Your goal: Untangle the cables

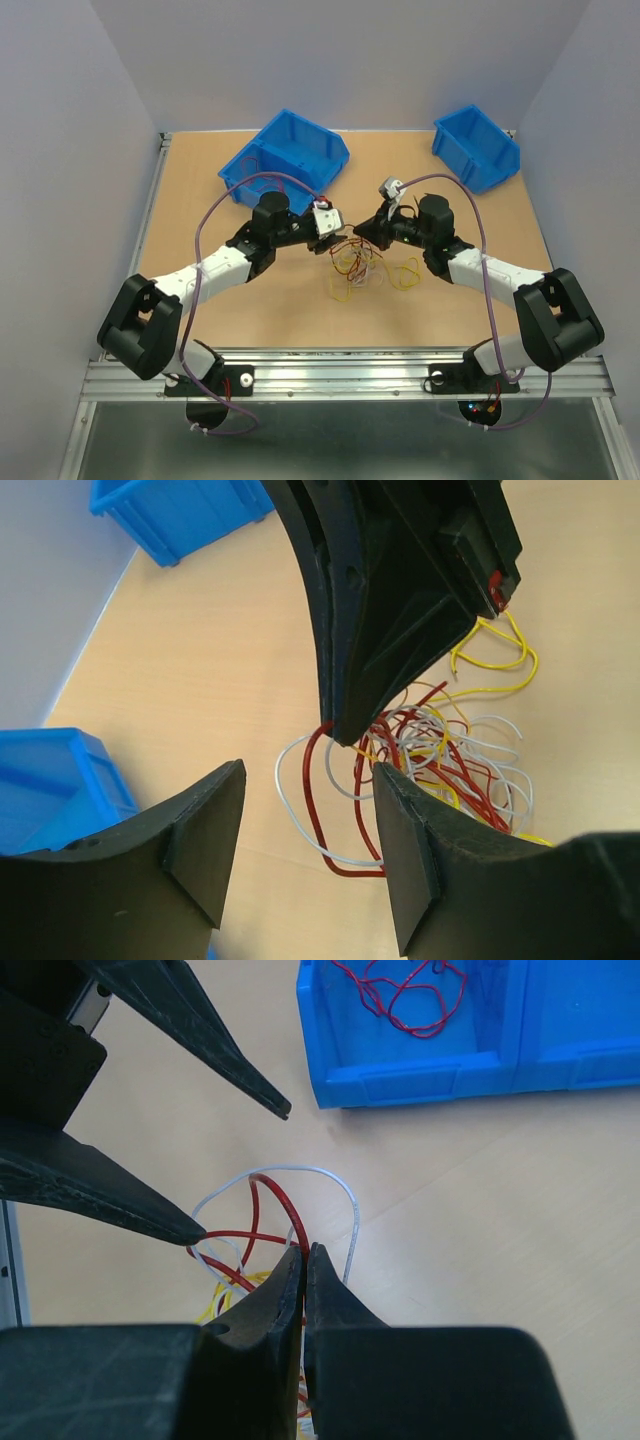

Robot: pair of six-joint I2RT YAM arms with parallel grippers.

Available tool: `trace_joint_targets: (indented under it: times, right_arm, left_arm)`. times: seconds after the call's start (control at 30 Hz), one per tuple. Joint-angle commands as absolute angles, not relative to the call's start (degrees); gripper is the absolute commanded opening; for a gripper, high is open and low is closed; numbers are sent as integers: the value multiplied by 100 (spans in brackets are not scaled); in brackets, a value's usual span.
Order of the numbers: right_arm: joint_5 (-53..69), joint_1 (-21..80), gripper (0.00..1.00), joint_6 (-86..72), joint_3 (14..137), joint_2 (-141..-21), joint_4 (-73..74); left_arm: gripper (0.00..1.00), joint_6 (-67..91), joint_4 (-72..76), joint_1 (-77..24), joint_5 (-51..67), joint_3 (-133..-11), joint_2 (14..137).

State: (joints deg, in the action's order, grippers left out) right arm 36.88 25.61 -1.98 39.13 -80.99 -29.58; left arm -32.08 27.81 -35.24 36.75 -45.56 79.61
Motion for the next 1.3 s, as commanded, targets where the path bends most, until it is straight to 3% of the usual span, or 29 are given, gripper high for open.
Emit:
trace_joint_targets:
  times: [0.0,0.17,0.33,0.8,1.27]
  right_arm:
    - [3534,2610,0,-281,3806,-7972,-3428]
    - [2857,2619,0,-606,3622,-7752,-3708]
    - [2769,2610,1,-659,3446,-7445,-3779]
    - [2802,2610,1,-809,2962,-6487,-3929]
    - [3252,2610,0,-879,2980,-6592,-4096]
  left_arm:
    - [64,-3340,2742,-3516,3753,-4755,7980]
    - [64,-2691,3497,-3034,3953,-4518,7787]
    - [63,-1995,3630,-2110,5501,-4737,7936]
    - [61,-2583,2760,-2311,5879,-5167,8411]
    - [53,-3146,1890,-2812,5827,-5414,8516]
